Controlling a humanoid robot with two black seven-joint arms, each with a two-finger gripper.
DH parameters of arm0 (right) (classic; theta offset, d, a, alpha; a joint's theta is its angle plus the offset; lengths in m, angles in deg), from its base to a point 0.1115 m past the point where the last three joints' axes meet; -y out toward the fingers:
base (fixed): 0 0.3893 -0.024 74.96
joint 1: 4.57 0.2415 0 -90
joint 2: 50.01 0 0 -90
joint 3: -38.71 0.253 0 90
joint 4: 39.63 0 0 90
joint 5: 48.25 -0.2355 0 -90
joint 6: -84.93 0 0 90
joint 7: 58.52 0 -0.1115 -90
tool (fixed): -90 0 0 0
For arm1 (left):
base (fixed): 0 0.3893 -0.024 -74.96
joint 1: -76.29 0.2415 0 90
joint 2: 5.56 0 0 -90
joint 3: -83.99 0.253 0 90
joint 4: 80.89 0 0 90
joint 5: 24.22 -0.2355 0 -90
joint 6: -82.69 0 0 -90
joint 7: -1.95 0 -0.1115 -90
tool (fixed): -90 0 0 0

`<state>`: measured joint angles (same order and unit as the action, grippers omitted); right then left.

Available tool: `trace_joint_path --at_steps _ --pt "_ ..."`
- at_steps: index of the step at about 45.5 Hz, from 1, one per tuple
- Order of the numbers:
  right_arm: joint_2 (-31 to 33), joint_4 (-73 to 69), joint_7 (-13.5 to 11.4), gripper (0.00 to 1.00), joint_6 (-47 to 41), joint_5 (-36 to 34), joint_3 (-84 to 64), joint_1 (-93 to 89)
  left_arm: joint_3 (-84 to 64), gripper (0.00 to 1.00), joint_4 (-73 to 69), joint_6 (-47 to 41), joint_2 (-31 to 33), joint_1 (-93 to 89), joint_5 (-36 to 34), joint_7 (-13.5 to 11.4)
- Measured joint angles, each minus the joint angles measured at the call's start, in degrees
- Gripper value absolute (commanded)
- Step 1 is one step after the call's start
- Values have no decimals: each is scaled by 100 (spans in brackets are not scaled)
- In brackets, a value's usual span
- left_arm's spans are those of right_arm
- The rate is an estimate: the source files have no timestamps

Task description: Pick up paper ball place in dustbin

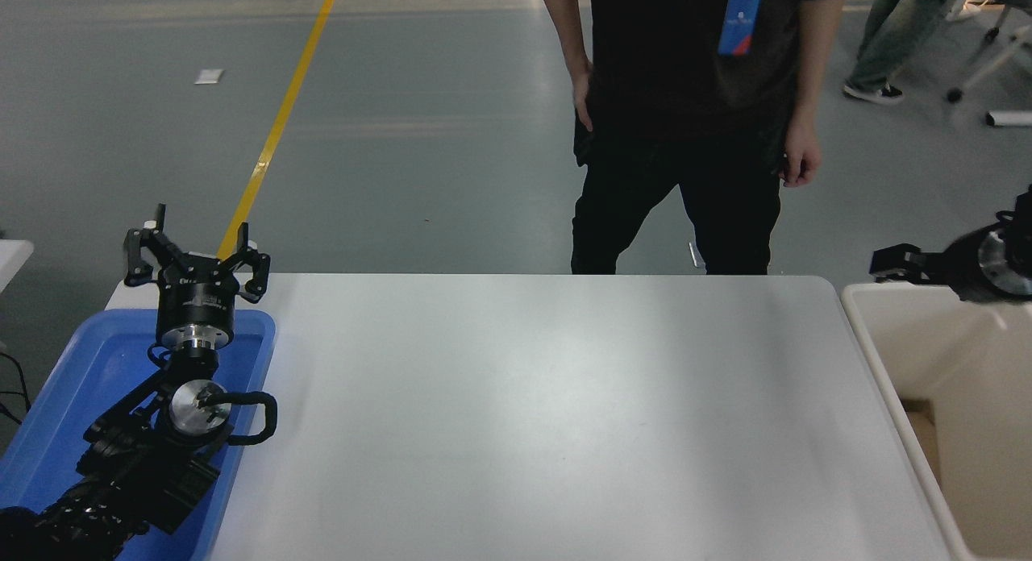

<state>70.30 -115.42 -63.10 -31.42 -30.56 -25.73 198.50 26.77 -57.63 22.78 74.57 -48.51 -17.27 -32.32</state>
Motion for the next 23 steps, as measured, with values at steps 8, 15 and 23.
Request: trace_joint_path --at_steps 8,15,23 --pt "-995 -537 19 100 -583 -628 -10 776 0 99 2 -4 3 -1 6 0" --pt "-1789 -599 26 100 -868 -1134 51 989 0 99 3 -5 5 -2 5 0" --pt "-2268 -559 30 100 -1104 -1525 19 1089 0 99 2 -5 9 -1 0 0"
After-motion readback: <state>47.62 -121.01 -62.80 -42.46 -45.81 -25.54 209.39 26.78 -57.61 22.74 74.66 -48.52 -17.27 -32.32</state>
